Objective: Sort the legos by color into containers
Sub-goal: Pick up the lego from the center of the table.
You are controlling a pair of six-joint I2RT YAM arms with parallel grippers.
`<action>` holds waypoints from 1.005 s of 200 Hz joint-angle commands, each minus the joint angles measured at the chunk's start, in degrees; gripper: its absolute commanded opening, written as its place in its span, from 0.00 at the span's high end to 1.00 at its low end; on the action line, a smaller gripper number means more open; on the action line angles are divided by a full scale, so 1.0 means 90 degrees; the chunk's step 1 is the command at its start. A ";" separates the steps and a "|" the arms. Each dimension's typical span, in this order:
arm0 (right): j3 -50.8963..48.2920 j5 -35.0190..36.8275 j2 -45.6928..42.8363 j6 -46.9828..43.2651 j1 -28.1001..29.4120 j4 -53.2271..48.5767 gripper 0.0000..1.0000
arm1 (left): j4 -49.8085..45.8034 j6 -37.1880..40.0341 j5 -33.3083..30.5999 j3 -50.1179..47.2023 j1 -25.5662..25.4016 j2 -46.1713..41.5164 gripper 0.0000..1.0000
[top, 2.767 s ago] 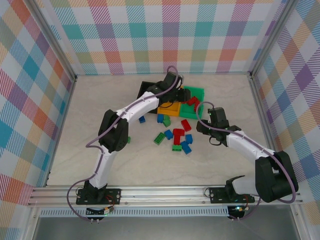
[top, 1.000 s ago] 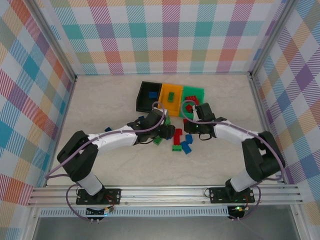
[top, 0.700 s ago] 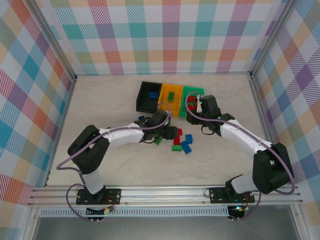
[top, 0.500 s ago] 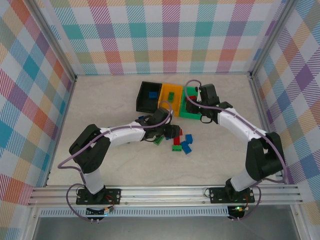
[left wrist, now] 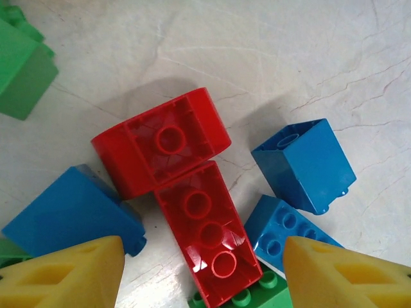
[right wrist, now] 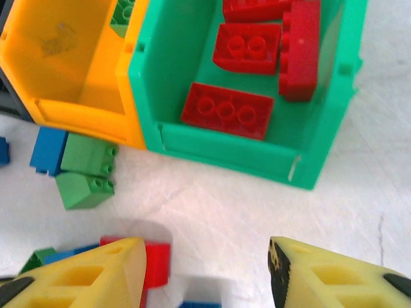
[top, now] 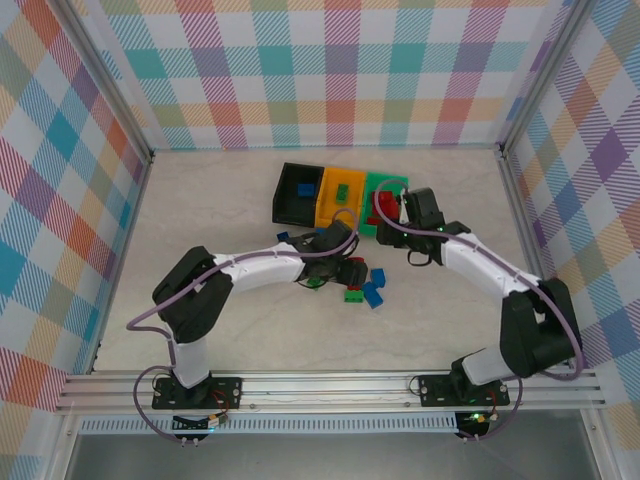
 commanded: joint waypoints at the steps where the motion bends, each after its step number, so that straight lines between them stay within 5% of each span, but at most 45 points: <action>1: -0.0503 -0.0042 -0.0531 0.0141 0.0011 0.0370 0.46 | -0.0860 0.0193 -0.0404 0.0561 -0.0197 0.0287 0.34; 201: -0.0973 -0.0056 -0.0600 0.0206 0.0019 0.0747 0.45 | -0.2654 -0.0168 -0.1657 0.1942 -0.0663 0.1447 0.43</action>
